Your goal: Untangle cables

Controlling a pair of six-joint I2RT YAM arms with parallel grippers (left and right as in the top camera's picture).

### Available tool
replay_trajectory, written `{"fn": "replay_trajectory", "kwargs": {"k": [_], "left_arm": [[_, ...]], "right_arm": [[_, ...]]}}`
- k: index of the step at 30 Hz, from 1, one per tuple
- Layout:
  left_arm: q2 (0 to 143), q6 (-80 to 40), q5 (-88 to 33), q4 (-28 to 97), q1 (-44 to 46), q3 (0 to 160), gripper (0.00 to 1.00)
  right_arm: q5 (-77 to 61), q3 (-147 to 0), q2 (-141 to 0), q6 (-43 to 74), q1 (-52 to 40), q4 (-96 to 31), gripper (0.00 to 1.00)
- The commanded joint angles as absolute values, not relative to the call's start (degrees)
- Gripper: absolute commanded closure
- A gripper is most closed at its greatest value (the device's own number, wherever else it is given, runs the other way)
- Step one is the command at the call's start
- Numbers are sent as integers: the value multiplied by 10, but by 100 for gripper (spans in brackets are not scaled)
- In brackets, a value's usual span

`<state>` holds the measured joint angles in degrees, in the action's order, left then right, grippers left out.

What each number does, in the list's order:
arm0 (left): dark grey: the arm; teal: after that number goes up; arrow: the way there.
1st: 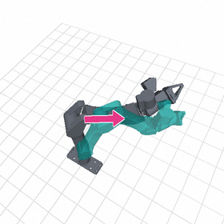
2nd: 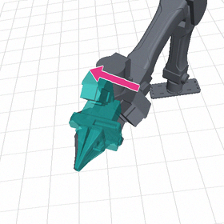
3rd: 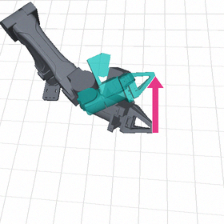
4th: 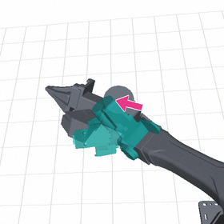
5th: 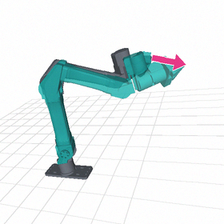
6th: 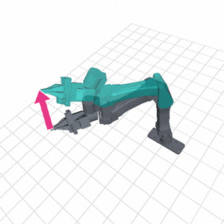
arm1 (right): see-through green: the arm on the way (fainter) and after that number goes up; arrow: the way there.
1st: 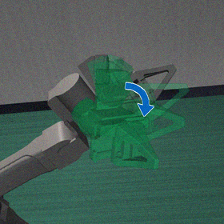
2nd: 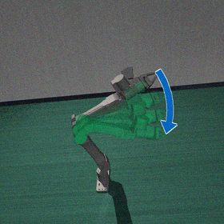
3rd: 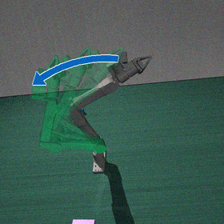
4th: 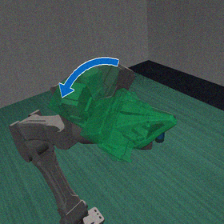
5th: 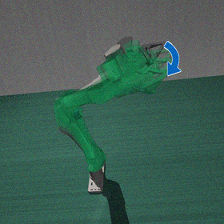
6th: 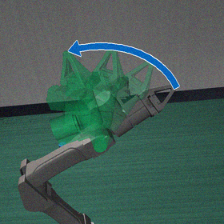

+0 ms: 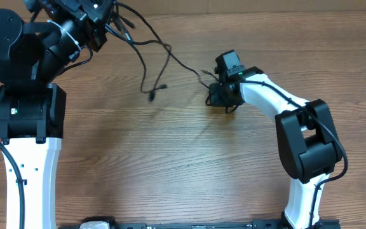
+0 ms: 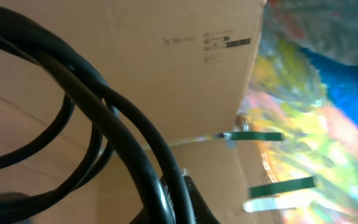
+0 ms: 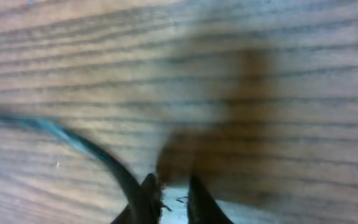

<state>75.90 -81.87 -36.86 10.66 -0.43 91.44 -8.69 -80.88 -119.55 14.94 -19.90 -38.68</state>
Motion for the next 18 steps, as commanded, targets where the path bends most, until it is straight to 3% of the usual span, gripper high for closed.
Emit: {"fn": "replay_trajectory", "kwargs": {"k": [1, 8, 9, 11, 13, 18], "left_arm": [[750, -692, -352, 130, -8, 927, 96], [755, -509, -339, 225, -7, 927, 96], [757, -475, -339, 241, -7, 927, 96], [761, -399, -340, 281, -7, 927, 96], [768, -314, -343, 323, -6, 927, 96], [792, -67, -368, 430, 17, 927, 96]], "right_arm": [[-157, -810, -1199, 116, -177, -408, 77], [-223, -810, -1191, 109, -138, -460, 70], [-236, -810, -1187, 97, -134, -466, 64], [-252, -810, -1176, 80, -129, -479, 38], [-258, -810, -1160, 68, -129, -489, 30], [-260, -810, -1097, 65, -131, -504, 24]]}}
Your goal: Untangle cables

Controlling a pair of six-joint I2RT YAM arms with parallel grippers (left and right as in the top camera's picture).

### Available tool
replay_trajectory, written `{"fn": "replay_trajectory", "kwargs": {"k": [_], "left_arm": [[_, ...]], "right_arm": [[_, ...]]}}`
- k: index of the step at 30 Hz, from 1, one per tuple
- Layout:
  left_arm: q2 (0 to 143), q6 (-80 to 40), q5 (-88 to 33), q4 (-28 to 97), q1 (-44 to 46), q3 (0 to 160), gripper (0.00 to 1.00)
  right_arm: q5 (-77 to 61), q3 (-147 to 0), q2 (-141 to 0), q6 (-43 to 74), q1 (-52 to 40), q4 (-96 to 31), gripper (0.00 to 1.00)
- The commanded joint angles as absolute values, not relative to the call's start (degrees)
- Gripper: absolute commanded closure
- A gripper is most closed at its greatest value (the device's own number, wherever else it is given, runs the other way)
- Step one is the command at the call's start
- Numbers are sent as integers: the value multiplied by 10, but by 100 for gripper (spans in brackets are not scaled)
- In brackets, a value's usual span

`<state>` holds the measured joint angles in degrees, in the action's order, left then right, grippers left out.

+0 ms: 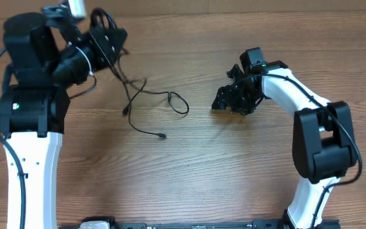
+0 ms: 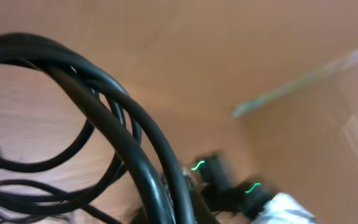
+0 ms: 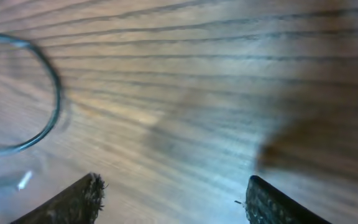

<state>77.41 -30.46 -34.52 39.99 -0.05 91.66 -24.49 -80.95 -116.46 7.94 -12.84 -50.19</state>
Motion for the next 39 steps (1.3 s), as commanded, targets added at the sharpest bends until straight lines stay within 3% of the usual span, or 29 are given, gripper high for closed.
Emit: {"fn": "replay_trajectory", "kwargs": {"k": [1, 4, 11, 23, 31, 36, 39], "left_arm": [[798, -5, -382, 451, 25, 927, 96], [817, 147, -423, 500, 52, 927, 96], [859, 379, -492, 570, 117, 927, 96], [869, 619, -496, 655, 167, 927, 96], [864, 766, -663, 726, 173, 927, 96], [854, 783, -722, 735, 173, 927, 96], [853, 783, -752, 744, 174, 927, 96]], "right_arm": [[-263, -810, -1080, 65, -130, -507, 21], [-285, -810, -1035, 66, -130, -511, 12], [-312, -810, -920, 65, -130, -519, 10], [-312, -810, -757, 65, -130, -562, 4], [-323, -810, -699, -170, -130, -611, 11], [-281, -810, -695, -284, -130, -668, 5], [-284, -810, -694, -291, -131, -669, 4]]}}
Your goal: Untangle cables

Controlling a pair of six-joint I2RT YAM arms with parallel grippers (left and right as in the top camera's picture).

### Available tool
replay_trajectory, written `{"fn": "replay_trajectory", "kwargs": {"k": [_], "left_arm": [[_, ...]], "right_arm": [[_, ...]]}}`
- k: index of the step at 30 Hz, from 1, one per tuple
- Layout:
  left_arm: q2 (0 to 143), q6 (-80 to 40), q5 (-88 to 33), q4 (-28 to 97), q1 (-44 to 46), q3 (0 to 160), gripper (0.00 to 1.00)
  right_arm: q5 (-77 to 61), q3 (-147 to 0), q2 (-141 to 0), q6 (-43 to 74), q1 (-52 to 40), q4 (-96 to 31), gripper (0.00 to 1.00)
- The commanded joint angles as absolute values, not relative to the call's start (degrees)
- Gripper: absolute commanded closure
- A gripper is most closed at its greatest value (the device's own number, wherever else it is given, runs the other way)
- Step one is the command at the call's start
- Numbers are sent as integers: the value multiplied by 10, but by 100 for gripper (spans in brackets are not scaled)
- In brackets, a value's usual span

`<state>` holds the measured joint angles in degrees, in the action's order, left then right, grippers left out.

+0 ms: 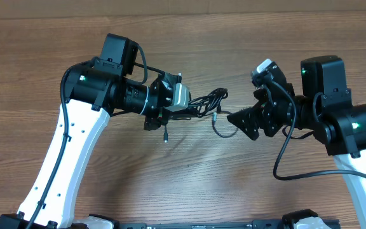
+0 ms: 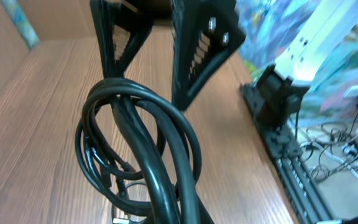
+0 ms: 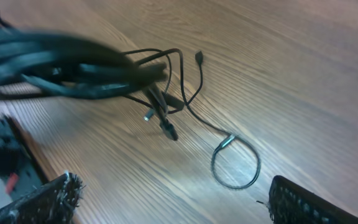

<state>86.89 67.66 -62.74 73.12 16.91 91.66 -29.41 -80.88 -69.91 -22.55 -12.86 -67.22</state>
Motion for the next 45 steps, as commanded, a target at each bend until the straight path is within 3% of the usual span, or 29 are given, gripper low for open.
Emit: {"fn": "replay_trajectory", "kwargs": {"k": [1, 10, 13, 15, 17, 19, 20, 26, 27, 28, 29, 41, 45], "left_arm": [[853, 783, -759, 751, 175, 927, 96], [853, 783, -761, 791, 208, 927, 96], [853, 783, -761, 791, 227, 927, 96], [853, 783, -757, 790, 235, 927, 96], [853, 782, -744, 783, 237, 927, 96], [853, 782, -726, 775, 235, 927, 96], [853, 782, -716, 772, 232, 927, 96], [853, 781, -673, 758, 217, 927, 95], [853, 774, -666, 758, 214, 927, 83], [853, 755, -655, 755, 209, 927, 31], [853, 736, -646, 751, 205, 927, 0], [853, 241, -458, 623, 170, 927, 0], [853, 117, -477, 604, 168, 927, 0]], "right_arm": [[-288, -810, -694, -291, -131, -663, 4], [-441, -810, -696, -462, -131, -635, 3], [-464, -810, -696, -483, -131, -636, 7], [-471, -810, -696, -483, -131, -636, 23], [-471, -810, -696, -483, -131, -640, 62], [-471, -810, -696, -483, -131, -649, 89], [-471, -810, -696, -483, -131, -654, 96], [-483, -810, -696, -478, -131, -697, 96], [-483, -810, -696, -478, -131, -708, 96], [-483, -810, -696, -475, -131, -721, 96], [-480, -810, -696, -462, -131, -726, 96], [-315, -810, -696, -128, -131, -676, 96], [-258, -810, -696, -29, -131, -645, 96]]}}
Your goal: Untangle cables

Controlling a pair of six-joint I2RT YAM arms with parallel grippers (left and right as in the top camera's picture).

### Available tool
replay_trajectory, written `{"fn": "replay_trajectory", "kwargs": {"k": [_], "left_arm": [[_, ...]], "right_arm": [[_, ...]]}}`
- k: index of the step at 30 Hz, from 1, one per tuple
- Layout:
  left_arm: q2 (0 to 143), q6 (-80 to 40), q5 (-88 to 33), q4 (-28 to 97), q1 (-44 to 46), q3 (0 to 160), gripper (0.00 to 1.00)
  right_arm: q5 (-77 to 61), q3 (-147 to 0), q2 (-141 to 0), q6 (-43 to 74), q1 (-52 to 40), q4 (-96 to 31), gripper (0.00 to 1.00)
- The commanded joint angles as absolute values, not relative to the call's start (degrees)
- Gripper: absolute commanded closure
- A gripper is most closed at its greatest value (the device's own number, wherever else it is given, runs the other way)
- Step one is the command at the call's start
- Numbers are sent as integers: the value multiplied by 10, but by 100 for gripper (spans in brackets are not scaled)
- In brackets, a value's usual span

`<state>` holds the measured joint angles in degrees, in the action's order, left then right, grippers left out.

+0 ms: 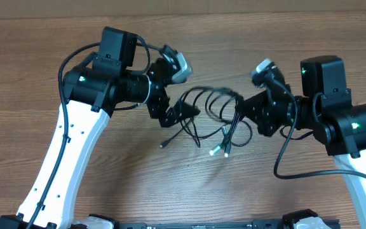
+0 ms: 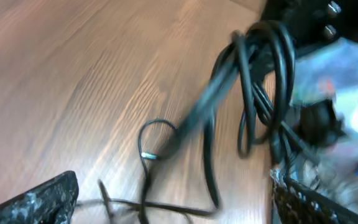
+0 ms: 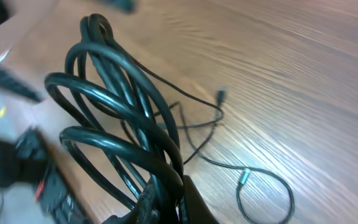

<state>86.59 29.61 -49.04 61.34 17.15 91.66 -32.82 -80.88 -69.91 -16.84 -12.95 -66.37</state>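
Note:
A coil of thick black cable (image 3: 120,106) hangs above the table with my right gripper (image 3: 166,196) shut on it. Overhead, the coil (image 1: 216,102) sits between the two arms, the right gripper (image 1: 245,113) at its right side. My left gripper (image 1: 182,112) is open just left of it, holding nothing. In the left wrist view its fingers (image 2: 39,199) stand wide apart, with the coil (image 2: 263,68) ahead. Thin cables trail down from the coil, one ending in a small loop (image 3: 266,196) on the wood, with plug ends (image 1: 220,150) lying loose.
The wooden table (image 1: 107,184) runs under both arms. A cardboard wall (image 1: 183,5) lines the back edge. A black rail (image 1: 189,224) lies along the front edge.
The thick coil has passed from my left gripper to my right. The left gripper, then shut on it, is now open; the right, then open, is now shut on it.
First my left gripper held the coil at the back left while the right pinched a thin cable end on the table. Then the right was open and the thin cable lay loose. Later both arms met mid-table, left holding the coil. Now the right holds it.

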Motion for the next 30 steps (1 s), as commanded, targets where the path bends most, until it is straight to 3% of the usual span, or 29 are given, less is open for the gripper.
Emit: {"fn": "replay_trajectory", "kwargs": {"k": [1, 11, 30], "left_arm": [[853, 103, -492, 603, 168, 927, 0], [854, 75, -722, 583, 178, 927, 0], [858, 55, -602, 539, 209, 927, 0]], "right_arm": [[-249, -810, -696, -10, -131, -639, 96], [-265, -810, -696, 49, -131, -598, 96], [-335, -810, -696, 45, -131, -590, 96]]}}
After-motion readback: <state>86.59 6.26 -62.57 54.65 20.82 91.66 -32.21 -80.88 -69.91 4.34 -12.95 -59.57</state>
